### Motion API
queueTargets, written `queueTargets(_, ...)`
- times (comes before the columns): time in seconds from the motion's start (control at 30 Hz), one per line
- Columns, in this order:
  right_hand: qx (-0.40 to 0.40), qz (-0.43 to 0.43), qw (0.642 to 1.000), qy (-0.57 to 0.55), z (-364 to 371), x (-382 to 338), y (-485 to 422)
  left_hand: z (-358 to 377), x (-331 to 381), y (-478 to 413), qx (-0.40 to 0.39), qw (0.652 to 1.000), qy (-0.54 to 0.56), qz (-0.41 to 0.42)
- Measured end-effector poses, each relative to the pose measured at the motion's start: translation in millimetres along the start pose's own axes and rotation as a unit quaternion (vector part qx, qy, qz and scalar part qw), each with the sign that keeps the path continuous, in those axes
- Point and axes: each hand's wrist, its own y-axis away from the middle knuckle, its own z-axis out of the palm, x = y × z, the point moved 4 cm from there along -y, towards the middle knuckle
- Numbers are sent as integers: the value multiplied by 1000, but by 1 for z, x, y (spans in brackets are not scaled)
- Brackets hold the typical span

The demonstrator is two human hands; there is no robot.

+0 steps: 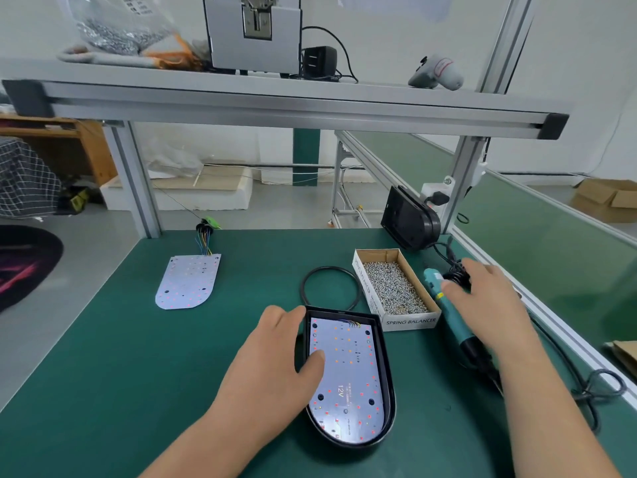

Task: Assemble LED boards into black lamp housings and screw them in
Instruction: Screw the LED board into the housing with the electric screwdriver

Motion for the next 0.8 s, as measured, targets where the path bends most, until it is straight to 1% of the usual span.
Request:
queueTargets(0.07, 62, -46, 995, -64, -7, -18, 9, -1, 0, -2, 13, 999, -36, 19)
queueTargets(0.1, 61, -67, 991, -98, -8, -28, 14, -1, -1, -3, 22, 997, -65, 28)
queueTargets(0.13, 26, -81, 988, -126, -6, -37, 19, -3, -1, -3, 24, 994, -104, 25)
queueTargets(0.17, -35, -95, 985, -137, -1, -46, 25, -4, -1, -4, 22, 989, -147, 16)
queueTargets(0.23, -168, -125, 971, -113, 16, -60, 38, -6, -2, -5, 8, 976, -218, -12)
queueTargets(0.27, -221, -140, 960, -95, 23, -67, 44, -8, -4, -4, -3, 972, -234, -29)
queueTargets(0.33, -297, -155, 938, -88, 34, -74, 53, -8, -7, -4, -22, 970, -238, -49)
queueTargets(0.37, -324, -151, 928, -105, 37, -76, 56, -7, -8, -4, -29, 971, -232, -55)
queueTargets(0.43, -354, -130, 912, -162, 38, -79, 61, -6, -8, -4, -34, 973, -222, -60)
queueTargets(0.53, -383, -89, 887, -242, 42, -86, 66, -8, -8, -5, -43, 979, -185, -80)
queueTargets(0.63, -396, -56, 862, -310, 49, -90, 68, -8, -15, -7, -53, 987, -106, -112)
queueTargets(0.7, -389, -35, 841, -375, 52, -93, 69, -8, -23, -10, -60, 988, 4, -142)
queueTargets(0.77, -380, -1, 813, -441, 55, -96, 69, -5, -28, -12, -64, 972, 146, -173)
queueTargets(0.8, -377, 15, 802, -463, 57, -98, 70, -2, -29, -13, -64, 961, 199, -184)
